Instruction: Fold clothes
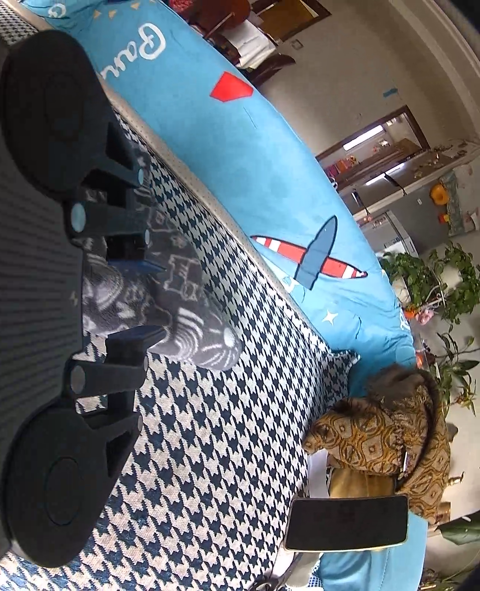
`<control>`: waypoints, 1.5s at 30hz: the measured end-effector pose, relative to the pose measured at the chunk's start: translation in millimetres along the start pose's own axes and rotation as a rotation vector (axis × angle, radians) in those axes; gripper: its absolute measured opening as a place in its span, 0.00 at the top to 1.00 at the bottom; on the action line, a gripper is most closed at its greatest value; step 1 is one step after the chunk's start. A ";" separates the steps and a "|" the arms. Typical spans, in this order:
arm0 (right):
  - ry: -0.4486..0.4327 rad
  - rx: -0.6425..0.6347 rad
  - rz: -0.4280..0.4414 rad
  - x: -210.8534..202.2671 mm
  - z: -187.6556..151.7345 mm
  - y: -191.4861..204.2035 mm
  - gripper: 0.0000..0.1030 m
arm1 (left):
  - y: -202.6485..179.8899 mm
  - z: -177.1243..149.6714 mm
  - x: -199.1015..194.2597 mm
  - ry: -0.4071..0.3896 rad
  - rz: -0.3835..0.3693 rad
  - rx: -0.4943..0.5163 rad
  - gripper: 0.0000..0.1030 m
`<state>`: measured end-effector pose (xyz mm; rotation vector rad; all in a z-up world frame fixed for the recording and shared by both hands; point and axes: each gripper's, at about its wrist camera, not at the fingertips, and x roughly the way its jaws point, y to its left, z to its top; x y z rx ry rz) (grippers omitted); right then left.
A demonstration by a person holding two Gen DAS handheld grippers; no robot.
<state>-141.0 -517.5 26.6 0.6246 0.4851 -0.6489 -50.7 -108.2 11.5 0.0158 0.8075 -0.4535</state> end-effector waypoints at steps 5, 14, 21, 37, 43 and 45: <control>0.038 -0.037 0.035 -16.9 -12.8 8.1 0.67 | 0.2 -10.7 -7.2 0.005 0.013 -0.033 0.04; 0.096 -0.183 0.223 -63.2 -63.8 50.9 0.67 | 13.9 -22.4 -20.4 0.000 0.016 -0.107 0.04; 0.182 -0.358 0.420 -96.3 -125.3 86.2 0.67 | 17.3 -31.8 -25.4 0.002 0.026 -0.129 0.07; 0.257 -0.759 0.636 -155.0 -243.2 138.3 0.56 | 23.9 -43.0 -32.7 0.025 -0.019 -0.184 0.06; 0.178 -0.965 0.602 -164.7 -278.7 153.2 0.50 | 24.8 -44.0 -32.1 0.037 -0.030 -0.188 0.06; 0.148 -1.039 0.574 -164.8 -289.0 156.9 0.48 | 26.5 -43.9 -32.3 0.041 -0.042 -0.199 0.06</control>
